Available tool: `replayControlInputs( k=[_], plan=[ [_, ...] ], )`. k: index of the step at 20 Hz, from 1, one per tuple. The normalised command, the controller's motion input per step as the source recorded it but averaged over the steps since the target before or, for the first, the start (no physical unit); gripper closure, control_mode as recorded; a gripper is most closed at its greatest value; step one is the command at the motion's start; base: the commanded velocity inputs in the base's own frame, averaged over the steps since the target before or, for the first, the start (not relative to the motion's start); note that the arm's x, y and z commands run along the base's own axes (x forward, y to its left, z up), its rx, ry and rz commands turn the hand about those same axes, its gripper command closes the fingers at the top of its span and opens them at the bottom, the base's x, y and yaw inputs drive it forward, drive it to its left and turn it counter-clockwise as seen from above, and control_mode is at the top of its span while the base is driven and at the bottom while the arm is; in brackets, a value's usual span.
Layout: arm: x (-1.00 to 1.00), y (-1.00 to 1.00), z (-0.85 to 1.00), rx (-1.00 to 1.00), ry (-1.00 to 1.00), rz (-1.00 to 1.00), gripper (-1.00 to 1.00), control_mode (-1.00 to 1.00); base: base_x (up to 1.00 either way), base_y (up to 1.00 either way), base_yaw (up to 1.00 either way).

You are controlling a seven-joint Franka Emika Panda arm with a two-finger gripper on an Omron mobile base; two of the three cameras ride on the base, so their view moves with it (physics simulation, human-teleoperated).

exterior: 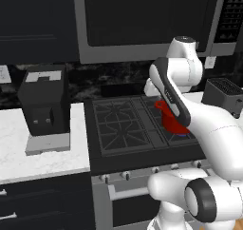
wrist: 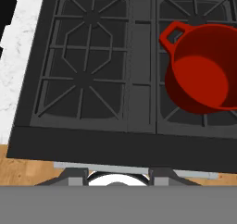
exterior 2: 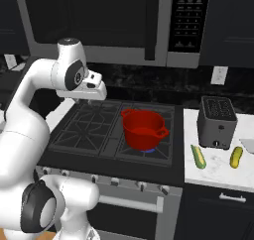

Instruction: Put the corn and cucumber in the pot. Retrieve the spatula and lightly stir the vegetables in the pot.

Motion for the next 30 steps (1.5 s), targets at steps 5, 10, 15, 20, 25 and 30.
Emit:
replayControlInputs(
  k=[5,10,15,20,25,30],
  plan=[
    [0.0,0.0,0.0,0.0,0.0,0.0,-1.0,1.0,-0.01,0.0,0.0],
    [0.0,0.0,0.0,0.0,0.0,0.0,-1.0,1.0,0.0,-0.54,0.0],
    [0.0,0.0,0.0,0.0,0.0,0.0,-1.0,1.0,0.0,-0.86,0.0],
    [0.0,0.0,0.0,0.0,0.0,0.0,-1.0,1.0,0.0,-0.8,0.0],
    [0.0,0.0,0.0,0.0,0.0,0.0,-1.0,1.0,0.02,-0.63,0.0],
    [0.02,-0.13,0.0,0.0,0.0,0.0,-1.0,-1.0,0.1,-0.23,0.0]
  ],
)
